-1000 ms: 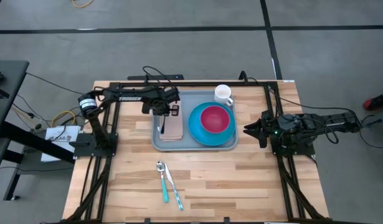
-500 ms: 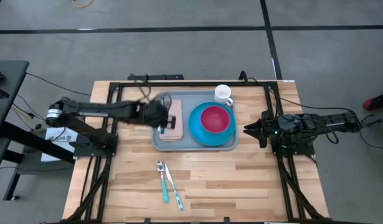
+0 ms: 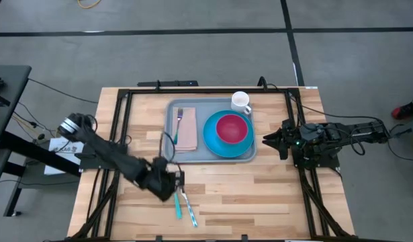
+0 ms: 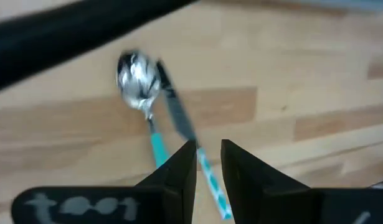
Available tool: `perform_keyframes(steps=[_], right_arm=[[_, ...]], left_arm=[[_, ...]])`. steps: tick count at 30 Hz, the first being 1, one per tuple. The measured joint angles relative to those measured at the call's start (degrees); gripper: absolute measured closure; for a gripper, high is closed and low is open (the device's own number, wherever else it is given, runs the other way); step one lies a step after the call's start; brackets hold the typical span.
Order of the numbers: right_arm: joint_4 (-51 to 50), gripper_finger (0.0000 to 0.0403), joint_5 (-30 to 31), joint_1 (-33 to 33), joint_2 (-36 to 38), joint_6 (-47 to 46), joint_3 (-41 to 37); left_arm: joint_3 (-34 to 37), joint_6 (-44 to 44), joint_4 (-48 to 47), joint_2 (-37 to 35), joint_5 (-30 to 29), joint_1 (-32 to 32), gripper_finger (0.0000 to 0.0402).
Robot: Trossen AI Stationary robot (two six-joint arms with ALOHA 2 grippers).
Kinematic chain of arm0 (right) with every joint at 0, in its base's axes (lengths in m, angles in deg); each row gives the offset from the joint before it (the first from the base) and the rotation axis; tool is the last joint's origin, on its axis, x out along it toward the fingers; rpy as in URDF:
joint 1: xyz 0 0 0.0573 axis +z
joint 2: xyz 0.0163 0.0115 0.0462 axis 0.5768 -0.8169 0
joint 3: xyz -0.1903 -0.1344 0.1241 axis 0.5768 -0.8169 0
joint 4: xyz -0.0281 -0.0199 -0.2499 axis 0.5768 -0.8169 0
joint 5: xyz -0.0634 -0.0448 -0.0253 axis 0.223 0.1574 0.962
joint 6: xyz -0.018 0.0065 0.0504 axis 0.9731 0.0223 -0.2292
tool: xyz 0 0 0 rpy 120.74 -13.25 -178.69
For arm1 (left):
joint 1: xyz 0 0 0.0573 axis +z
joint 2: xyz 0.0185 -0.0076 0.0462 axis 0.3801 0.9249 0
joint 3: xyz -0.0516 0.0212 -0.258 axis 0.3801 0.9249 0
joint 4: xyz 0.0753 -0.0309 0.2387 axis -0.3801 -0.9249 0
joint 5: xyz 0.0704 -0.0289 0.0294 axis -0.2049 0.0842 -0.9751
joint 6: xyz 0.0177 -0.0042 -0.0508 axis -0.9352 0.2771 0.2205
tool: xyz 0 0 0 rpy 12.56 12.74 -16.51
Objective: Set up tray
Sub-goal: Put the blue spoon to the right of the blue fork on the gray napkin on the blue tray
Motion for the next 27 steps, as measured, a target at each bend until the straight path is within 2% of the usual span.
perform_keyframes(steps=[4, 10, 16, 27], right_arm=[[-0.1, 0.0276, -0.2, 0.0, 0.0, 0.0, 0.0], [-0.4, 0.0276, -0.2, 0.0, 0.0, -0.1, 0.0], [-1.7, 0.0276, -0.2, 0.0, 0.0, -0.6, 0.0], [-1.8, 0.0276, -0.2, 0.0, 0.0, -0.6, 0.0]], left_arm=[[0.0, 1.9, 3.4, 4.4, 0.9, -3.3, 0.0329], [0.0, 7.4, 5.5, 8.6, 2.6, -5.6, 0.029], [0.0, 7.9, 7.3, 11.4, 4.8, -4.9, 0.0266], [0.0, 6.0, 5.1, 14.8, 6.5, -2.1, 0.0264]])
